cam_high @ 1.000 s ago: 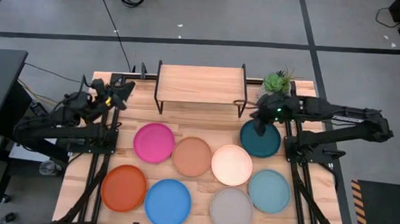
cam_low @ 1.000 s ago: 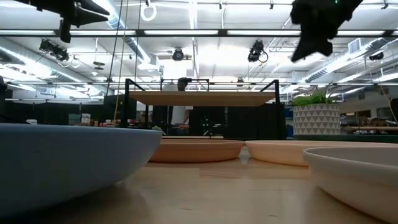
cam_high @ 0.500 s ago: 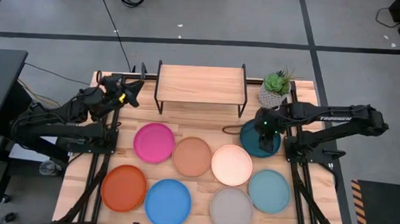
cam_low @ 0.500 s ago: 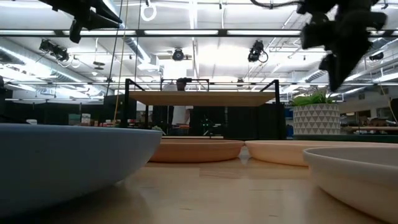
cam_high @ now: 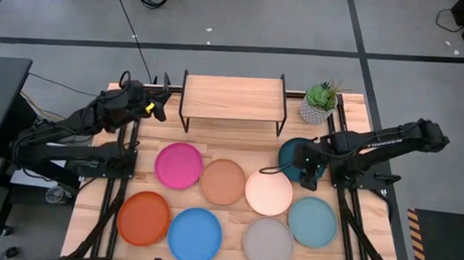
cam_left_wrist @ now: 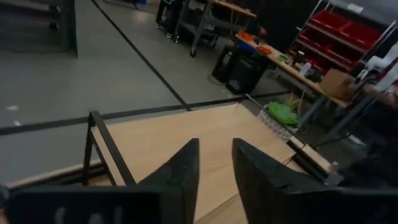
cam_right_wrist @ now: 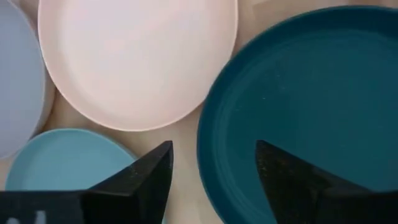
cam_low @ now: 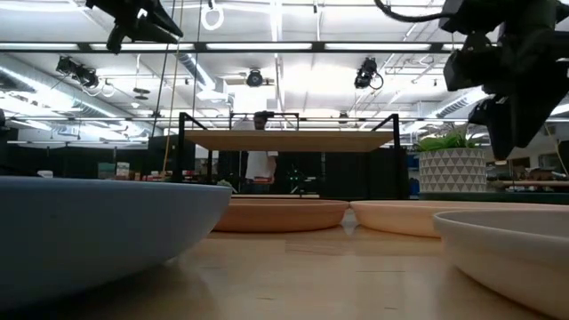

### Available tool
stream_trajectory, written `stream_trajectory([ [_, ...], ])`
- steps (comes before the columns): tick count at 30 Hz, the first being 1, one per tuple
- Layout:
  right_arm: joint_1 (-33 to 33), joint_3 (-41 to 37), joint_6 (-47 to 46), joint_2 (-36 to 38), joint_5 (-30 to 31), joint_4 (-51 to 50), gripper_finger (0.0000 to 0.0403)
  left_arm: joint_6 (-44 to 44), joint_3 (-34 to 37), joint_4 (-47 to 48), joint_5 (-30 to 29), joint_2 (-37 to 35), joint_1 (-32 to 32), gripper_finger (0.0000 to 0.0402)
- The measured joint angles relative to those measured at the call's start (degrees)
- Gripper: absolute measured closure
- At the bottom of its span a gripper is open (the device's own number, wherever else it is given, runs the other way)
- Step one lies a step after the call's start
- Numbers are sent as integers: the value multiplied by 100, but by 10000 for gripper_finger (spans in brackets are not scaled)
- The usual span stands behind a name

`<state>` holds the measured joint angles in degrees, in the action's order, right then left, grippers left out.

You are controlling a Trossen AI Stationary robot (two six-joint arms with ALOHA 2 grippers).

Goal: Place and stack plates onto a shelf
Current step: Put the dark blue plate on the shelf

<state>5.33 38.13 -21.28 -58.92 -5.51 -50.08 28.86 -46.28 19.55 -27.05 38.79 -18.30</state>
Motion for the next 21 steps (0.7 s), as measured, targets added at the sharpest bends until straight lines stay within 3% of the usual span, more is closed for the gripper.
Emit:
stream_trajectory([
  [8, 884, 0, 53, -397, 430, 174, 195, -1015, -218, 2, -4, 253, -93, 202],
  [21, 1660, 0, -608, -1633, 1533, 227, 199, -1456, -218, -19, -28, 247, -93, 194],
])
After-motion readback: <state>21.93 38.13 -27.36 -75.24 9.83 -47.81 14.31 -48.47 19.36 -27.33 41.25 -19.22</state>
